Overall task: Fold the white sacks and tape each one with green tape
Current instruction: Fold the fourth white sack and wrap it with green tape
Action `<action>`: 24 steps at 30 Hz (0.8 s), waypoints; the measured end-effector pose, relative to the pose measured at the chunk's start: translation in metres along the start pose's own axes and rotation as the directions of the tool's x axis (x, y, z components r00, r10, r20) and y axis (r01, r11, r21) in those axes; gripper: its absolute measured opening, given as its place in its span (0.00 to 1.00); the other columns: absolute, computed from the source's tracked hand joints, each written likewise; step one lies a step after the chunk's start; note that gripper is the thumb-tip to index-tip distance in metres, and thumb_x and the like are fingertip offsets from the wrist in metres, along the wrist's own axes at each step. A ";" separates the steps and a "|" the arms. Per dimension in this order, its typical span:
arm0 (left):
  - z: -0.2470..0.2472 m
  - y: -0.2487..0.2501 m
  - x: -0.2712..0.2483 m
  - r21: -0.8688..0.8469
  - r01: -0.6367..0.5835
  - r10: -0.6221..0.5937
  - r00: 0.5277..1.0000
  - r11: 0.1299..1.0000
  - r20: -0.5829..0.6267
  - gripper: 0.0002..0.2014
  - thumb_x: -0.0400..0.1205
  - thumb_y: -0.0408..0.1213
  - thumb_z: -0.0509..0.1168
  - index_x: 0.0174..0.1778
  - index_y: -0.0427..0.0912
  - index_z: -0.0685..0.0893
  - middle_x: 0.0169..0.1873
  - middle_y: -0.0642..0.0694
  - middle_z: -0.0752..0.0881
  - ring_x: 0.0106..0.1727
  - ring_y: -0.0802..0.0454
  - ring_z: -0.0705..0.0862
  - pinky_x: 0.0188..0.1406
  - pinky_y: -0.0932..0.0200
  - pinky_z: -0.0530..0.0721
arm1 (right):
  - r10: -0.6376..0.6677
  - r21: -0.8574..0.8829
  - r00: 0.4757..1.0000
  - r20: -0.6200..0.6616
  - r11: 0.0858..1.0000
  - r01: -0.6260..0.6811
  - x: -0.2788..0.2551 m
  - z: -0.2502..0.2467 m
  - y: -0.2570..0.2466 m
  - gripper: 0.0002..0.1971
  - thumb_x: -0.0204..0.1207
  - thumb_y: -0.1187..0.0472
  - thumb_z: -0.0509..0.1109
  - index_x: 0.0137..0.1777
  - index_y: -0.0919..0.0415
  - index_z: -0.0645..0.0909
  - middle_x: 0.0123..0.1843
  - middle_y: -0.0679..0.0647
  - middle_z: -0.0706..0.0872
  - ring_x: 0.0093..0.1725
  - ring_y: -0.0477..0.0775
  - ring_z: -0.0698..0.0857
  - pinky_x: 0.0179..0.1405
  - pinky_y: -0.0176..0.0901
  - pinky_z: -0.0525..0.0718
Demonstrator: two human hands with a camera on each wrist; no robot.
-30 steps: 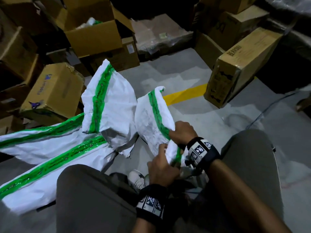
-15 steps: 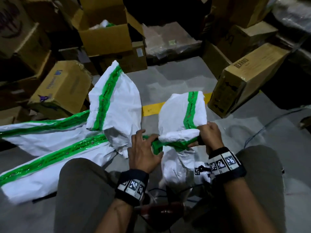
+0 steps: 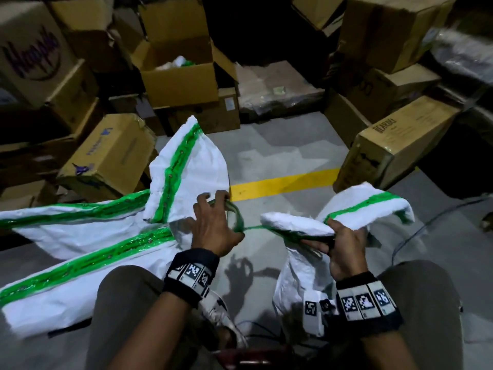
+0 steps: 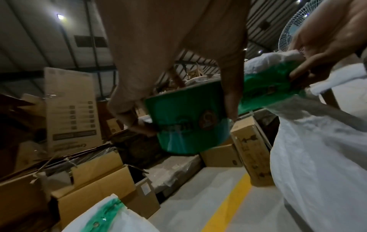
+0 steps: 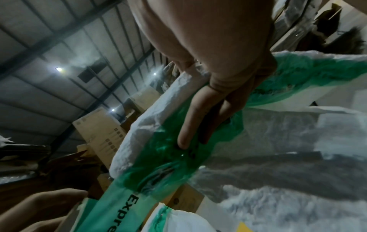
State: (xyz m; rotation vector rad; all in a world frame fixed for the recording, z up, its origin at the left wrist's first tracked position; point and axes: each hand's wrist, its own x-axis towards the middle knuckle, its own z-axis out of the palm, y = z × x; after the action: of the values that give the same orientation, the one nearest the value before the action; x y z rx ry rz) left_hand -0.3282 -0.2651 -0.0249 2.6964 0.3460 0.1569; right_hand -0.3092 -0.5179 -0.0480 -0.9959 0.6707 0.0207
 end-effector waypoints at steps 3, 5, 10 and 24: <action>0.004 -0.014 -0.008 -0.079 -0.270 0.261 0.959 0.960 -0.108 0.38 0.57 0.38 0.75 0.66 0.61 0.78 0.65 0.53 0.74 0.63 0.44 0.77 0.50 0.44 0.80 | 0.035 0.059 0.999 -0.026 0.998 -0.034 0.010 -0.002 0.000 0.24 0.80 0.72 0.67 0.74 0.65 0.65 0.56 0.69 0.82 0.28 0.58 0.91 0.26 0.59 0.90; 0.001 -0.021 -0.009 -0.076 -0.277 0.263 0.952 0.958 -0.154 0.37 0.56 0.39 0.76 0.64 0.62 0.81 0.63 0.55 0.75 0.61 0.47 0.77 0.44 0.53 0.73 | 0.101 -0.012 0.994 -0.041 0.995 -0.102 0.021 -0.005 0.010 0.26 0.78 0.72 0.70 0.73 0.67 0.65 0.58 0.71 0.81 0.32 0.63 0.92 0.28 0.63 0.91; -0.002 -0.032 -0.013 -0.025 -0.232 0.224 0.959 0.972 -0.176 0.31 0.57 0.43 0.75 0.58 0.64 0.85 0.62 0.56 0.77 0.62 0.48 0.78 0.44 0.51 0.77 | -0.028 -0.694 0.989 -0.146 0.715 -0.082 0.016 0.004 0.042 0.55 0.65 0.56 0.79 0.86 0.65 0.50 0.83 0.66 0.54 0.80 0.72 0.66 0.65 0.66 0.80; 0.013 -0.054 -0.042 -0.246 -0.052 -0.013 0.967 0.968 -0.256 0.17 0.54 0.41 0.75 0.39 0.57 0.88 0.57 0.49 0.76 0.64 0.39 0.78 0.55 0.47 0.81 | -0.024 -0.385 0.399 0.917 -0.326 0.864 -0.008 0.032 0.102 0.20 0.76 0.40 0.67 0.66 0.43 0.84 0.52 0.44 0.89 0.49 0.56 0.88 0.45 0.52 0.81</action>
State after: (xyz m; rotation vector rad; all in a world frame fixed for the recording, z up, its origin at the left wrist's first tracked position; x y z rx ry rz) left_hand -0.3779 -0.2337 -0.0615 2.4312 0.3500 0.5224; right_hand -0.3306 -0.4332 -0.1106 -2.6093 -0.8973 -0.0261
